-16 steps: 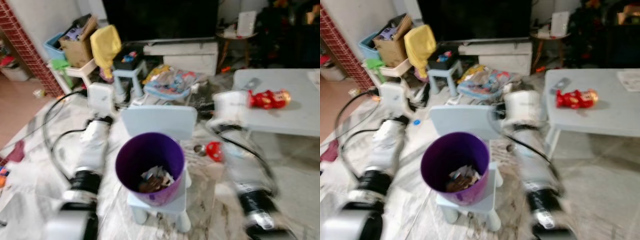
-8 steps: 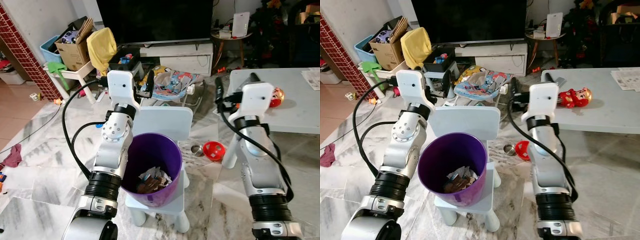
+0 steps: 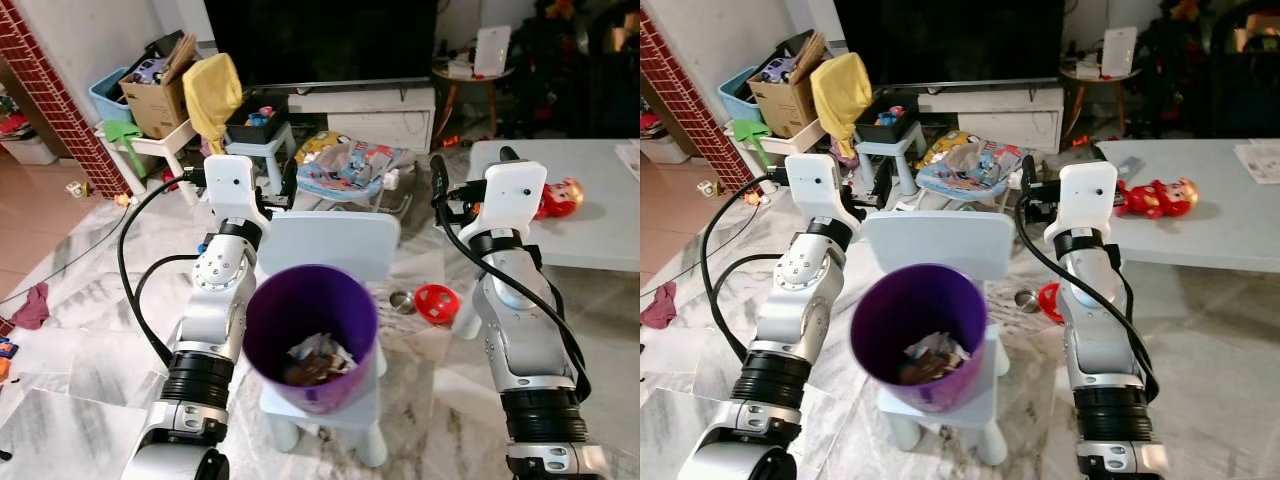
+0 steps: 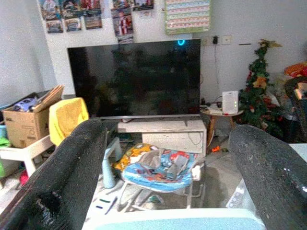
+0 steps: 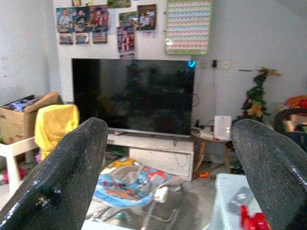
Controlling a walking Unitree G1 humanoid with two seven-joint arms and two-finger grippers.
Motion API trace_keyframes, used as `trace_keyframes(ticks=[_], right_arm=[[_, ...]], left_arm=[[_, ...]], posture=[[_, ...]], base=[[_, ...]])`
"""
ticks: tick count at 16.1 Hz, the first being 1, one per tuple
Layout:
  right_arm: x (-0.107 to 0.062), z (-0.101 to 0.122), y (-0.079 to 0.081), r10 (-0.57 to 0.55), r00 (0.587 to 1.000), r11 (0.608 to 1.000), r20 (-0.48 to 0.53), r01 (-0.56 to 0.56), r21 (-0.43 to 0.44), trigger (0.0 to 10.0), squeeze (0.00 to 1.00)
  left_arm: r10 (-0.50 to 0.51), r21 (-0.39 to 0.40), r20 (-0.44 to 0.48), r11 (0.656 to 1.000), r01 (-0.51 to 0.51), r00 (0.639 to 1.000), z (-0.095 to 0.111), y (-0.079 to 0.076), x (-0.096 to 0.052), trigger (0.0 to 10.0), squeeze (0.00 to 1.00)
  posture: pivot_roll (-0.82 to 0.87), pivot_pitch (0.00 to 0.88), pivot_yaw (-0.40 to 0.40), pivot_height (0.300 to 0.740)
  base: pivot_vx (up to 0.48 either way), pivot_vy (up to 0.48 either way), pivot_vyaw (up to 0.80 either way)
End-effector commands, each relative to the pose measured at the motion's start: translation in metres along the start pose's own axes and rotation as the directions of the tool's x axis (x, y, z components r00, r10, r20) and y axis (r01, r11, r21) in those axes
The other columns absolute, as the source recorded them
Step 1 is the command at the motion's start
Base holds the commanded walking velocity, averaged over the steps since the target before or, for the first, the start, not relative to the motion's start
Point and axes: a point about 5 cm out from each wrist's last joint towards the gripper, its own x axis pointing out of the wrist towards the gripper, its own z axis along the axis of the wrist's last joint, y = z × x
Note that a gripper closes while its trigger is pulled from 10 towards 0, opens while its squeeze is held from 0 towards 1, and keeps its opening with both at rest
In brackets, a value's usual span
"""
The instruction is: Picking trash to rubbish bin
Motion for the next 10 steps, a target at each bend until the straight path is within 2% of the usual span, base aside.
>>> trace_keyframes(ticks=[1,10], right_arm=[[0.0028,0.0115,0.0082,0.026,0.999,1.000,0.036,-0.026,0.010,10.0,0.00],[0.0071,0.0155,0.0103,0.039,0.998,0.999,0.041,-0.039,0.008,10.0,0.00]], left_arm=[[0.013,0.003,-0.008,1.000,-0.013,1.000,0.0000,0.0079,-0.0017,10.0,0.00],[0.017,0.006,-0.015,1.000,-0.017,1.000,-0.0046,0.0106,-0.0026,10.0,0.00]], posture=[[-0.15,0.000,0.130,0.740],[-0.15,0.000,0.127,0.740]], base=[[0.000,0.480,0.00],[0.000,0.480,0.00]])
